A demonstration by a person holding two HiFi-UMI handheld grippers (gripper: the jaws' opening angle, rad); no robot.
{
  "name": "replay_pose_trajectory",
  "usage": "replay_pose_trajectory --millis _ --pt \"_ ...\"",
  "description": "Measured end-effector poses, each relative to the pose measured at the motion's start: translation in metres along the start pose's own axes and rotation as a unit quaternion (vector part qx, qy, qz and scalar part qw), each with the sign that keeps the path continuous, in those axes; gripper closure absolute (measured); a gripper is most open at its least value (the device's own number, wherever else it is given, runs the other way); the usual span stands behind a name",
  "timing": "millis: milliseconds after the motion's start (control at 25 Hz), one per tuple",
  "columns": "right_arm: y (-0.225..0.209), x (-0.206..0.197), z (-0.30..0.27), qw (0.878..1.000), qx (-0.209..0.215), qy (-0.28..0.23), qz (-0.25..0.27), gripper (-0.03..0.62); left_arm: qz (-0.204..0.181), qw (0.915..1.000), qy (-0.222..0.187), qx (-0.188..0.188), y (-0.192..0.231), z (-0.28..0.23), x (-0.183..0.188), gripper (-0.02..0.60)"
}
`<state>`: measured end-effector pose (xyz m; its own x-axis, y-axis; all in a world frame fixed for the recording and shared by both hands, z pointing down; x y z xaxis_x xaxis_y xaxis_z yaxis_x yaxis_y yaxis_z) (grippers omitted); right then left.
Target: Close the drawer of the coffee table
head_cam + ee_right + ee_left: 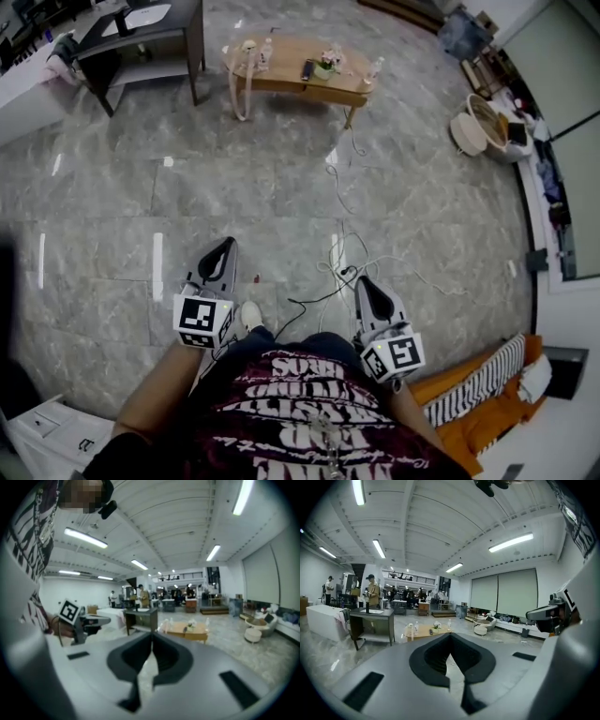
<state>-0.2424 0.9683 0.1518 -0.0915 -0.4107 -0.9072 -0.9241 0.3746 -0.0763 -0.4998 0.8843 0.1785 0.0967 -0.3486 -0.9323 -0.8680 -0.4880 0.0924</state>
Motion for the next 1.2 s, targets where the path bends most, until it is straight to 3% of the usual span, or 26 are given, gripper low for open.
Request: replay_pose_trajectory --millis 240,440,640,920,1200 --pt "-0.03 0.01 0.002 0.998 -0.044 -0.016 -0.042 0.559 -0.006 0.9995 0.007 -0.03 -0.001 -0.03 0.007 0.56" --pt "-0.052 0.013 -0.007 0.997 -0.051 -0.016 -0.05 0.559 0.005 0.9993 0.018 -0.031 0.001 -0.054 0.007 0.56" --pt "-0.086 0.017 -0.031 0.997 -0.04 -0.014 -0.058 0.559 0.02 0.9995 0.023 -0.008 0.006 -0.087 0.011 0.56" --pt "-0.129 0.034 -0.106 0.999 0.019 -0.003 -0.05 0.559 0.025 0.9977 0.02 0.06 0.035 -0.127 0.04 0.56" --pt "-0.205 0.054 -0.151 0.996 0.039 -0.014 -0.075 0.559 0.042 0.9955 0.023 0.082 0.029 -0.187 0.069 0.56"
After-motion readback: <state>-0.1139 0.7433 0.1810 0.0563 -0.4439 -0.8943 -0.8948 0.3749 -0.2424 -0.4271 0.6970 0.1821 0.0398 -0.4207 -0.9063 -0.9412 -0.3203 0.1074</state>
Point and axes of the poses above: the fingertips, and each gripper's own axes: z backward along the fingers, y to its left, x out of its top, the point moved 2 cm from there along z, backward along the fingers, and after that the axes turned 7 degrees about y, right-handed, at the moved point
